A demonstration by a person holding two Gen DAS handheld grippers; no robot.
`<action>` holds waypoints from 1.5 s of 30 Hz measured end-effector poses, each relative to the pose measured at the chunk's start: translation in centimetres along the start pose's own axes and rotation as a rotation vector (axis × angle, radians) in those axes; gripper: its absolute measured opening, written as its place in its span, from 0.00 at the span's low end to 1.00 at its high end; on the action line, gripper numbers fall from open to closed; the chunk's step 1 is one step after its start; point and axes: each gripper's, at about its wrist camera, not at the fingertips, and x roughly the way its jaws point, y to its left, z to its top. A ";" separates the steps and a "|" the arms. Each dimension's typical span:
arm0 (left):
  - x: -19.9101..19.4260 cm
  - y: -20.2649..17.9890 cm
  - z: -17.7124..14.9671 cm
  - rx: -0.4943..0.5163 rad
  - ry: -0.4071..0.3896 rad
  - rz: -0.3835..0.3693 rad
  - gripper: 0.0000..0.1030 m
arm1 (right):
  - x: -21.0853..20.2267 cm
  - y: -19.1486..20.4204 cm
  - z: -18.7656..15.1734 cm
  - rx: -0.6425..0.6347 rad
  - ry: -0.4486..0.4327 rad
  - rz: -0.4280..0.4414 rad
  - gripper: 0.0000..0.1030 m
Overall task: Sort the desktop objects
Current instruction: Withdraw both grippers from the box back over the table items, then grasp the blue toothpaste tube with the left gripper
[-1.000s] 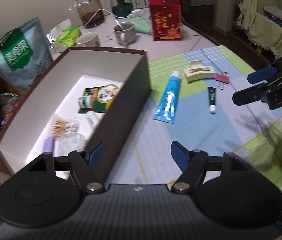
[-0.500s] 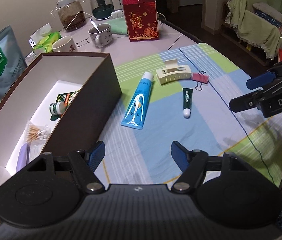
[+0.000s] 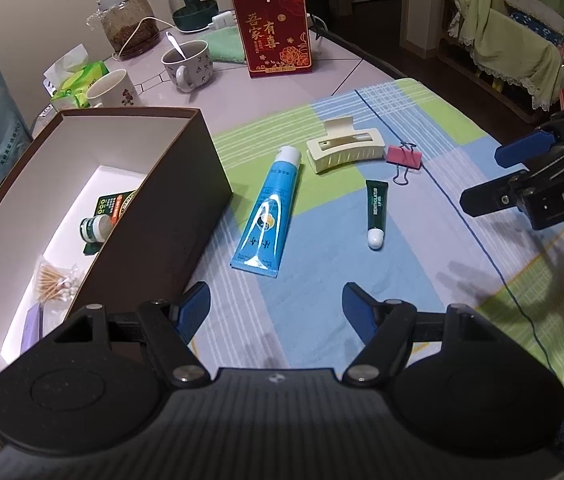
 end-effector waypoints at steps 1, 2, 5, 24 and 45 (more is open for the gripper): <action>0.3 0.1 0.2 0.001 0.002 0.000 0.68 | 0.2 -0.2 0.2 0.001 0.003 -0.002 0.74; 0.6 0.1 0.4 0.002 0.004 -0.001 0.68 | 0.4 -0.3 0.3 0.001 0.006 -0.004 0.74; 1.6 0.3 1.1 0.005 0.009 -0.005 0.68 | 1.1 -0.9 0.8 0.007 0.017 -0.005 0.74; 9.2 0.8 4.3 0.062 0.023 -0.014 0.71 | 5.2 -7.1 1.0 0.131 0.082 -0.042 0.74; 12.7 0.6 4.1 0.046 0.033 -0.039 0.28 | 6.1 -8.3 2.0 0.118 0.039 -0.034 0.74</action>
